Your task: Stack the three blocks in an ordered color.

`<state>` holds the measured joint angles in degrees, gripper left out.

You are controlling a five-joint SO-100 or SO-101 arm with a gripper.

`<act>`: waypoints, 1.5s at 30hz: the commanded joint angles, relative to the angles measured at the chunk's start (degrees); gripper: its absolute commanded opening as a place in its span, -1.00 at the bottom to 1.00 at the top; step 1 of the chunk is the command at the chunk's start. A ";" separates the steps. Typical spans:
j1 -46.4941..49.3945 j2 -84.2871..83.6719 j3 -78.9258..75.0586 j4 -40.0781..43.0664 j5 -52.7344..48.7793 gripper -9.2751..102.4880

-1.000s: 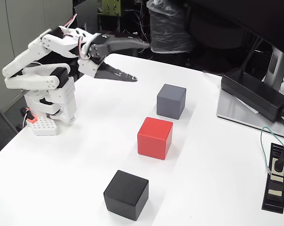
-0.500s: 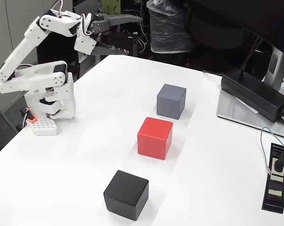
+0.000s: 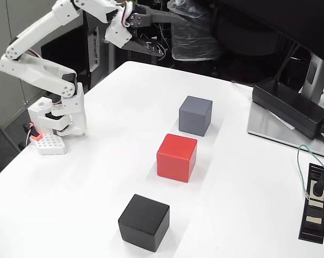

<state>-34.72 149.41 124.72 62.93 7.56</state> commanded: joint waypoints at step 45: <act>7.21 -61.44 -13.80 -16.70 12.83 -0.19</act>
<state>-29.36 88.33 112.41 47.29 19.95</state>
